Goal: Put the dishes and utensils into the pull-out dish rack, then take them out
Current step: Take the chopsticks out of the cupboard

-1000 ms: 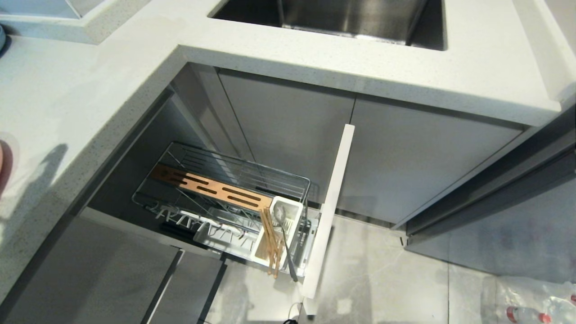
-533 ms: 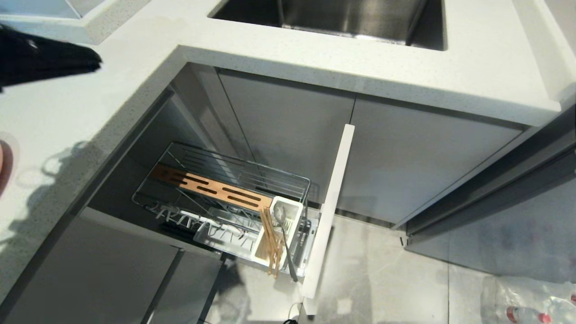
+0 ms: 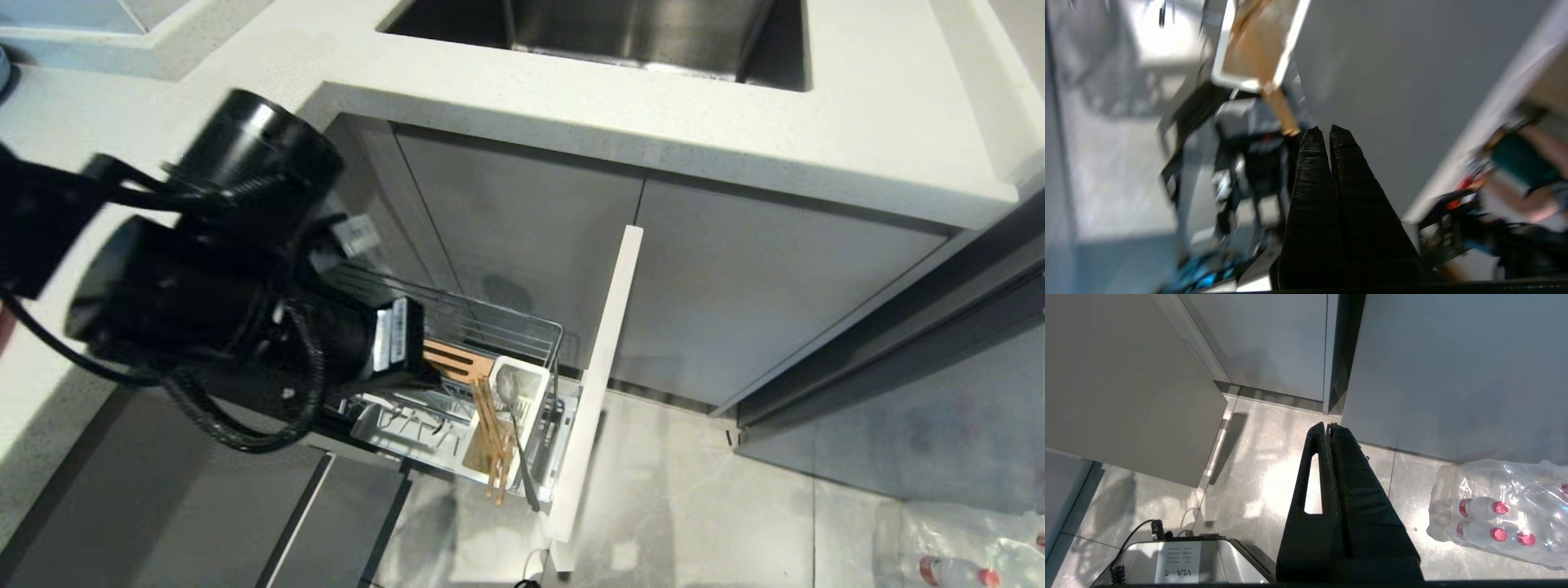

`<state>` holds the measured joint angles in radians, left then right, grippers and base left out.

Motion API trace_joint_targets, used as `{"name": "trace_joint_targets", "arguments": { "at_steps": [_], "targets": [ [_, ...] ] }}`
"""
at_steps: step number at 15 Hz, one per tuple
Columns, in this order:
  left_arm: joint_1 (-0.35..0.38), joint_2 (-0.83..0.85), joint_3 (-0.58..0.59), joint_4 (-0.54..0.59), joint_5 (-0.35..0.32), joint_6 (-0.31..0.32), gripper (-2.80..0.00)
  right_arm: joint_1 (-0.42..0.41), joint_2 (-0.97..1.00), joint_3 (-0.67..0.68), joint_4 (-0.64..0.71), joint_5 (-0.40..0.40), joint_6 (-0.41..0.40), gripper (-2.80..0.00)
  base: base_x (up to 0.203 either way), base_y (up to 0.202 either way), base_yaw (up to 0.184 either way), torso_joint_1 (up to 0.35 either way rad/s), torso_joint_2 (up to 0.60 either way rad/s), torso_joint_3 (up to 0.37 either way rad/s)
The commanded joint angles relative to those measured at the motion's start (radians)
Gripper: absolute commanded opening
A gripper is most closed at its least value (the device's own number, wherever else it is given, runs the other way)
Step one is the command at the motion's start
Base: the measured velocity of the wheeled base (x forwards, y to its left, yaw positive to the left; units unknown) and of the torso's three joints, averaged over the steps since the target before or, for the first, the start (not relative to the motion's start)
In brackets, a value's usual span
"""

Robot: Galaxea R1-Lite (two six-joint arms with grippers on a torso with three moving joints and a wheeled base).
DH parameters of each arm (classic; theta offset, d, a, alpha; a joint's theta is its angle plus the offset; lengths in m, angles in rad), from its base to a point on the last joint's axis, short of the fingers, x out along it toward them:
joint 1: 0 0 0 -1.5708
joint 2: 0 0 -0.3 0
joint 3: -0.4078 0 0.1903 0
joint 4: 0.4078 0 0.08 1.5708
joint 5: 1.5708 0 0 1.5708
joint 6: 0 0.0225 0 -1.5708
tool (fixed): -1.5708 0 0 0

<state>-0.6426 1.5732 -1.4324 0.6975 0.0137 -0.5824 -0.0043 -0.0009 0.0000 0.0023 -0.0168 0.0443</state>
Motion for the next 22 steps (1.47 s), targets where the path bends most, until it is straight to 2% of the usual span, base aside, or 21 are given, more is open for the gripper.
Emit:
{"name": "trace_joint_targets", "arguments": {
  "at_steps": [1,4,5,10,16,22],
  "targets": [
    [-0.002,0.148,-0.018,0.046,-0.001,-0.003,-2.8,0.0,0.001,0.002,0.0,0.0,0.0,-2.8,0.0,0.0,0.0,0.0,0.0,0.0],
    [0.006,0.264,-0.069,0.141,-0.049,-0.004,-2.8,0.0,0.001,0.002,-0.001,0.0,0.0,-2.8,0.0,0.0,0.0,0.0,0.0,0.0],
    [0.011,0.283,-0.074,0.147,-0.075,-0.004,0.0,0.0,0.001,0.002,0.0,0.0,0.0,-2.8,0.0,0.0,0.0,0.0,0.0,0.0],
    [0.044,0.398,-0.114,0.149,-0.231,-0.017,0.0,0.0,0.001,0.002,0.001,0.0,0.0,-2.8,0.0,0.0,0.0,0.0,0.0,0.0],
    [0.092,0.524,-0.174,0.149,-0.241,-0.069,0.0,0.0,0.001,0.002,-0.001,0.0,0.0,-2.8,0.0,0.0,0.0,0.0,0.0,0.0],
    [0.093,0.58,-0.196,0.165,-0.257,-0.086,0.0,0.0,0.001,0.002,-0.001,0.0,0.0,-2.8,0.0,0.0,0.0,0.0,0.0,0.0]
  ]
}}
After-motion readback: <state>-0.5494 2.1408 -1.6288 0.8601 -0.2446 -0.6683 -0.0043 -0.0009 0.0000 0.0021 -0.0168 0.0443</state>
